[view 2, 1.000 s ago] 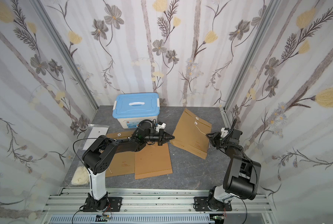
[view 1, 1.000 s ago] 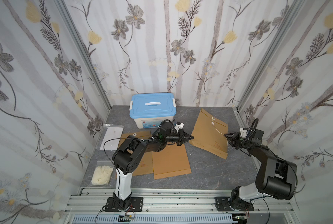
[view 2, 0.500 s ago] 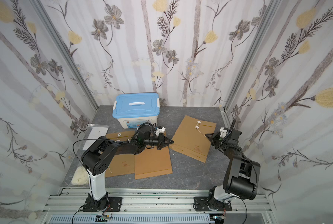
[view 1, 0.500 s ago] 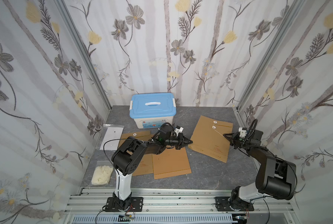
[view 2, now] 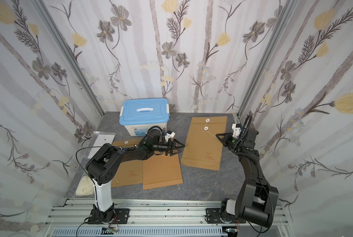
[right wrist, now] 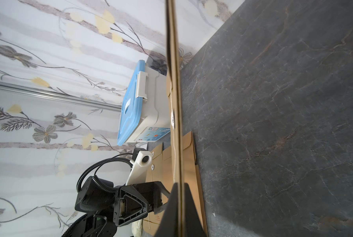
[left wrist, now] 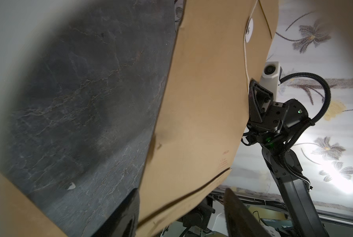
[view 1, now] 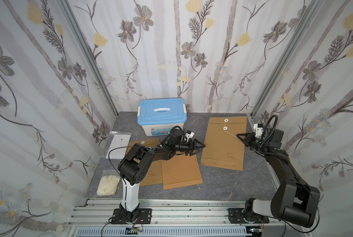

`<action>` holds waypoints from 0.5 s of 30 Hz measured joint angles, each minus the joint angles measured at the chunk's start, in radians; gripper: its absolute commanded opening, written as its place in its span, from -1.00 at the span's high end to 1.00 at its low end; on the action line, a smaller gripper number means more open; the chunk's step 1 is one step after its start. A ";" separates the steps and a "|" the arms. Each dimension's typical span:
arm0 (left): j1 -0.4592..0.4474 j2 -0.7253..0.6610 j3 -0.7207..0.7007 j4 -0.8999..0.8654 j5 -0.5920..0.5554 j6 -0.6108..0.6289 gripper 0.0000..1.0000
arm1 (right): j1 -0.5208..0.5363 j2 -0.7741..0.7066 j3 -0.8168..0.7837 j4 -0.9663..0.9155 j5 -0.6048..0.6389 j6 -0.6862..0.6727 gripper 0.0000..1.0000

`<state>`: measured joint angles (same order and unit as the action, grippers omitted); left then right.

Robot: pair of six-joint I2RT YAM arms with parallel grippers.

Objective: Close the mouth of the file bag
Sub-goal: Pick up the file bag from the center of the board.

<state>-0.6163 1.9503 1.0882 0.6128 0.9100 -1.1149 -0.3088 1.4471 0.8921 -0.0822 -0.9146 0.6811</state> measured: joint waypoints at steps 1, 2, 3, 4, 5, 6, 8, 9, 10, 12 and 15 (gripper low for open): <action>0.005 -0.008 0.002 -0.006 0.000 0.018 -0.62 | 0.003 -0.016 0.013 -0.013 -0.007 -0.004 1.00; 0.013 -0.017 0.005 -0.014 0.000 0.034 -0.64 | 0.008 -0.032 0.034 -0.038 -0.013 -0.013 1.00; 0.022 -0.026 0.009 -0.018 -0.001 0.051 -0.65 | 0.009 -0.045 0.055 -0.052 -0.021 -0.018 1.00; 0.032 -0.035 0.014 -0.021 -0.002 0.072 -0.67 | 0.013 -0.059 0.076 -0.058 -0.029 -0.023 1.00; 0.040 -0.043 0.019 -0.024 -0.003 0.092 -0.67 | 0.016 -0.073 0.097 -0.063 -0.040 -0.026 1.00; 0.048 -0.050 0.028 -0.026 -0.005 0.111 -0.68 | 0.020 -0.082 0.113 -0.066 -0.052 -0.026 1.00; 0.058 -0.063 0.053 -0.033 -0.008 0.165 -0.68 | 0.031 -0.097 0.145 -0.076 -0.076 -0.024 1.00; 0.059 -0.066 0.067 -0.032 -0.007 0.189 -0.68 | 0.038 -0.103 0.158 -0.084 -0.085 -0.024 1.00; 0.062 -0.068 0.080 -0.031 -0.007 0.210 -0.68 | 0.048 -0.112 0.172 -0.095 -0.095 -0.021 1.00; 0.071 -0.067 0.103 -0.005 0.005 0.229 -0.69 | 0.062 -0.129 0.196 -0.109 -0.110 -0.016 1.00; 0.093 -0.039 0.160 0.087 0.017 0.216 -0.70 | 0.087 -0.158 0.230 -0.110 -0.123 -0.016 1.00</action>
<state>-0.5236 1.9114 1.2480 0.6994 0.9272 -0.8986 -0.2214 1.2896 1.1225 -0.1925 -1.0378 0.6647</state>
